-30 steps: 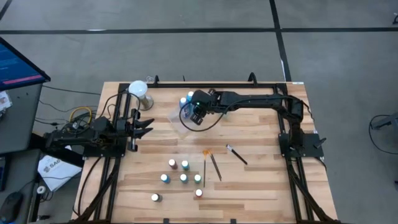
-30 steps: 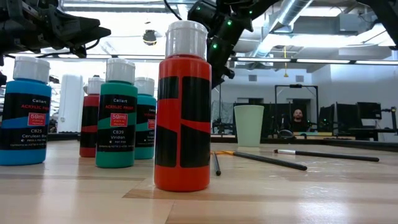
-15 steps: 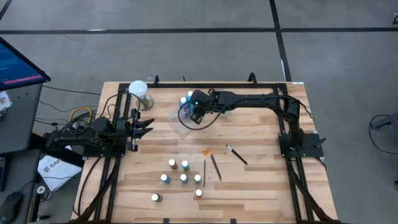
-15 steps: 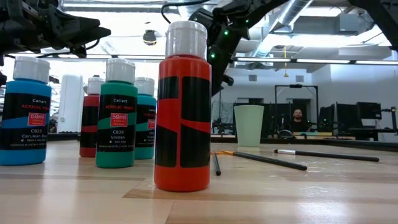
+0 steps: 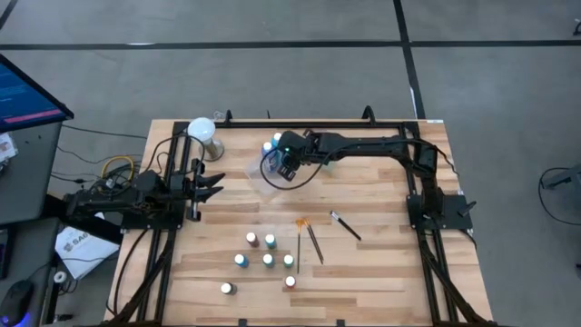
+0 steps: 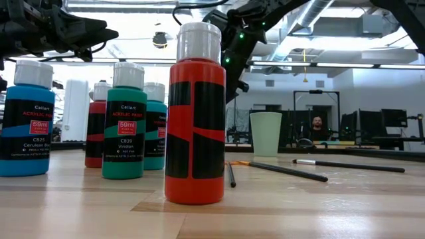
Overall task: Pick & Place Paint Supplies
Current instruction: Put the right small blue paint bottle into the transparent bin
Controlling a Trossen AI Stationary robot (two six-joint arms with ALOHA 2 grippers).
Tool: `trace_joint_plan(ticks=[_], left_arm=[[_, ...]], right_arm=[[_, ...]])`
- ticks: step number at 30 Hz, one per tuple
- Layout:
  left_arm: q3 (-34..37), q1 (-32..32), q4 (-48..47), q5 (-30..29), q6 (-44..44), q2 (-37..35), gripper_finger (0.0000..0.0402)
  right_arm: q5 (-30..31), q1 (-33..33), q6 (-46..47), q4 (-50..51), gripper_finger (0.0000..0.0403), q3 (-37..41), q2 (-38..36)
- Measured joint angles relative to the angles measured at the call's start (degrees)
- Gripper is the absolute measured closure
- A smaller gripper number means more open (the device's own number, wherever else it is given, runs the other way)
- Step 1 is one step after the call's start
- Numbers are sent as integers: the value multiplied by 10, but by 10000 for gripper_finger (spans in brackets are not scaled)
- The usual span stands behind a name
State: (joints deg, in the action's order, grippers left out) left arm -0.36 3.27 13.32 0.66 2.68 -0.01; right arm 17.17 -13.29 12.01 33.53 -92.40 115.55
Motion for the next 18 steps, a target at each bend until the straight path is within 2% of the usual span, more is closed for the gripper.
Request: trace_joint_plan(ticks=[18], left_arm=[[0,0,0,0,0,0,401]], right_arm=[[-8,-5,0,-1,264,0,0]])
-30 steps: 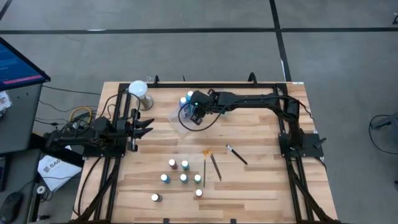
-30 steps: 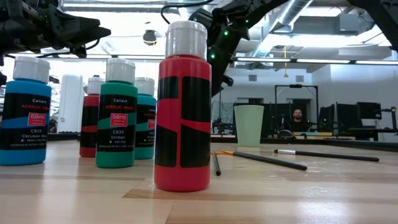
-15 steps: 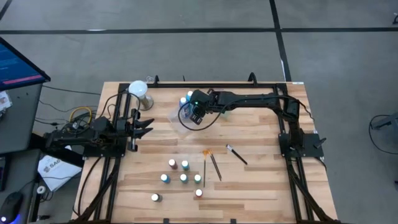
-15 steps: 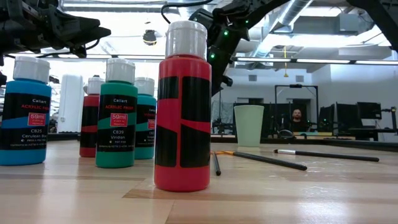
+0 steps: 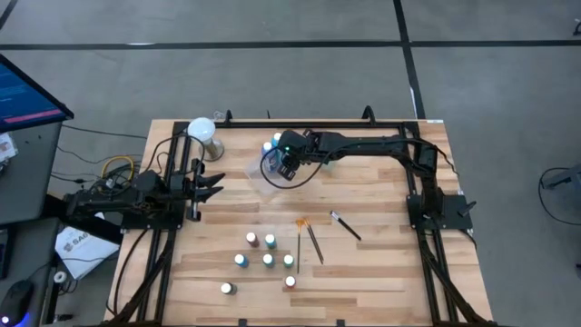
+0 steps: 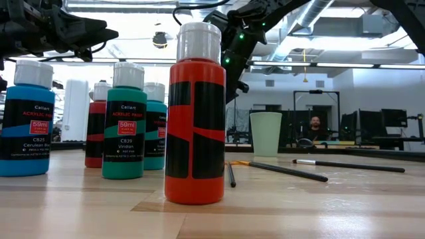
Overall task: Pick & Place Paint Supplies
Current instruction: Put the right small blue paint bottle into the transparent bin, then put the right small green paint bottle into the transparent bin
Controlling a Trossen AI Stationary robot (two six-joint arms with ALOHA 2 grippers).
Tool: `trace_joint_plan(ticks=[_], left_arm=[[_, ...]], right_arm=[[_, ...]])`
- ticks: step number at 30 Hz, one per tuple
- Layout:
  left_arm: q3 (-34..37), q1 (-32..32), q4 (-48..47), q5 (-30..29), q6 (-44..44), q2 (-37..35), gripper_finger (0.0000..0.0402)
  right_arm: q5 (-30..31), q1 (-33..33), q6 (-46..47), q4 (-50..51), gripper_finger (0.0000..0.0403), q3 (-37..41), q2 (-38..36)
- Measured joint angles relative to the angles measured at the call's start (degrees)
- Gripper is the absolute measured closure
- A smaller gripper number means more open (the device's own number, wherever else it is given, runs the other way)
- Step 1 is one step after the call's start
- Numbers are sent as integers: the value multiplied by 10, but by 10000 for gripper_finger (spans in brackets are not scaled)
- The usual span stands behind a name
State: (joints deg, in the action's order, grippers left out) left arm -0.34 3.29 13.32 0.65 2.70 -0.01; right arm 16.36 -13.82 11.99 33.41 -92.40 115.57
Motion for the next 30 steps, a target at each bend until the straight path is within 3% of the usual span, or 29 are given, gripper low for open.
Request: trace_joint_plan(ticks=[13,20,26,30], left_arm=[[0,0,0,0,0,0,401],[0,0,0,0,0,0,401],[0,0,0,0,0,0,401],[0,0,0,0,0,0,401]], right_arm=[[-12,0,0,11,237,0,-2],[-33,16,19,72,209,-24,-65],[-143,90,73,111,208,-30,-136],[-151,179,75,113,212,-30,-131]])
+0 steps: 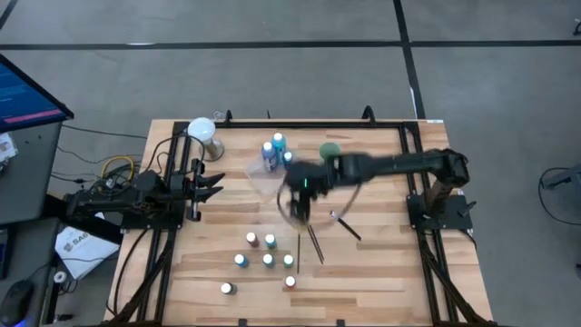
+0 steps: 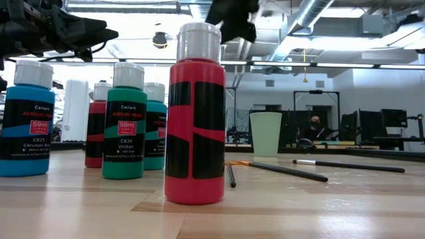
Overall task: Pick & Place Paint Supplies
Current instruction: Put the right small green paint bottle into the transparent bin
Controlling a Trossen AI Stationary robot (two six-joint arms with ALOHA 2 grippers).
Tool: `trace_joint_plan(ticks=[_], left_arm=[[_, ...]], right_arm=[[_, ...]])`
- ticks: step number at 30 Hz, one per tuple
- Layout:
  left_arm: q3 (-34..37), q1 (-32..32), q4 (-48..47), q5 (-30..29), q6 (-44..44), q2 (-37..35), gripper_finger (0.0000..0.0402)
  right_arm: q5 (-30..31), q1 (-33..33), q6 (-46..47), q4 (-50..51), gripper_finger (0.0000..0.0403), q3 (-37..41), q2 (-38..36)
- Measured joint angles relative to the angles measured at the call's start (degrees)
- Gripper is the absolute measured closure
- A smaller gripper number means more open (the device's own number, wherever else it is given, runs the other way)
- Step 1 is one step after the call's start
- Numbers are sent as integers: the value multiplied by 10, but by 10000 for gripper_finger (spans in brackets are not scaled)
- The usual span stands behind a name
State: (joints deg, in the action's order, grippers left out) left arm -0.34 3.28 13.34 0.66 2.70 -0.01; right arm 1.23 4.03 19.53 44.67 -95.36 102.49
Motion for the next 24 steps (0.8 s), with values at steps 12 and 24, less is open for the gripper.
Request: trace_joint_plan(ticks=[12,24], left_arm=[[0,0,3,0,0,0,401],[0,0,17,0,0,0,401]], right_arm=[[16,141,43,-122,198,-1,121],[63,151,58,-98,181,1,129]])
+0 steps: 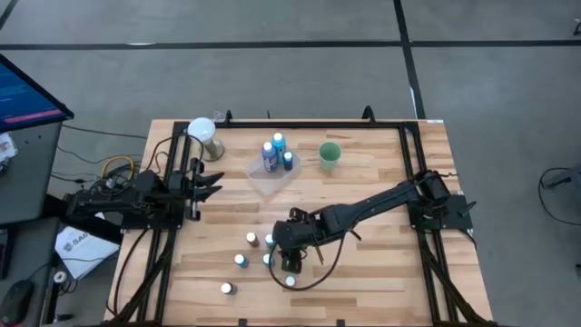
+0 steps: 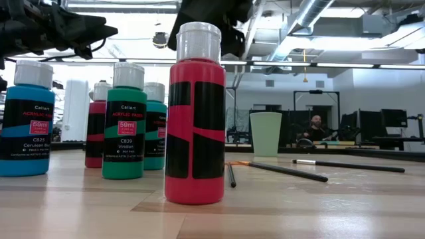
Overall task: Pick & Place Paint Supplies
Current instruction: Put the right small green paint bottle into the transparent bin
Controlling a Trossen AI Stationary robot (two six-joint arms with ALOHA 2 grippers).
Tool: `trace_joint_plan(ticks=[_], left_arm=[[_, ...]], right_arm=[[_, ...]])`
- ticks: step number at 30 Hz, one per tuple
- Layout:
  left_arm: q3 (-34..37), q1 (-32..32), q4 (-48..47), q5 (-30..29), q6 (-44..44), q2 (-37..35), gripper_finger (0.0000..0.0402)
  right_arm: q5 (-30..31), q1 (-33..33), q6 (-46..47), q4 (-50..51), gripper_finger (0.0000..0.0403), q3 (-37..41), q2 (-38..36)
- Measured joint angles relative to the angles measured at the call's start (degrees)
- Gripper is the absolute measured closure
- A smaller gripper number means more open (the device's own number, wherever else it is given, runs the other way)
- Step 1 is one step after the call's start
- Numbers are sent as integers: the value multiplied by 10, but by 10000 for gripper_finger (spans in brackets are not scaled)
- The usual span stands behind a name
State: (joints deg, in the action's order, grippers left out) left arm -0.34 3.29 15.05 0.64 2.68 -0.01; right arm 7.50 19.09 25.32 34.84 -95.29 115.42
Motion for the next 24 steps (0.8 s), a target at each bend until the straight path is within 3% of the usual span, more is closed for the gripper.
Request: trace_joint_plan(ticks=[12,24], left_arm=[[0,0,0,0,0,0,401],[0,0,0,0,0,0,401]], right_arm=[[45,34,1,13,193,0,13],[44,54,7,26,194,0,59]])
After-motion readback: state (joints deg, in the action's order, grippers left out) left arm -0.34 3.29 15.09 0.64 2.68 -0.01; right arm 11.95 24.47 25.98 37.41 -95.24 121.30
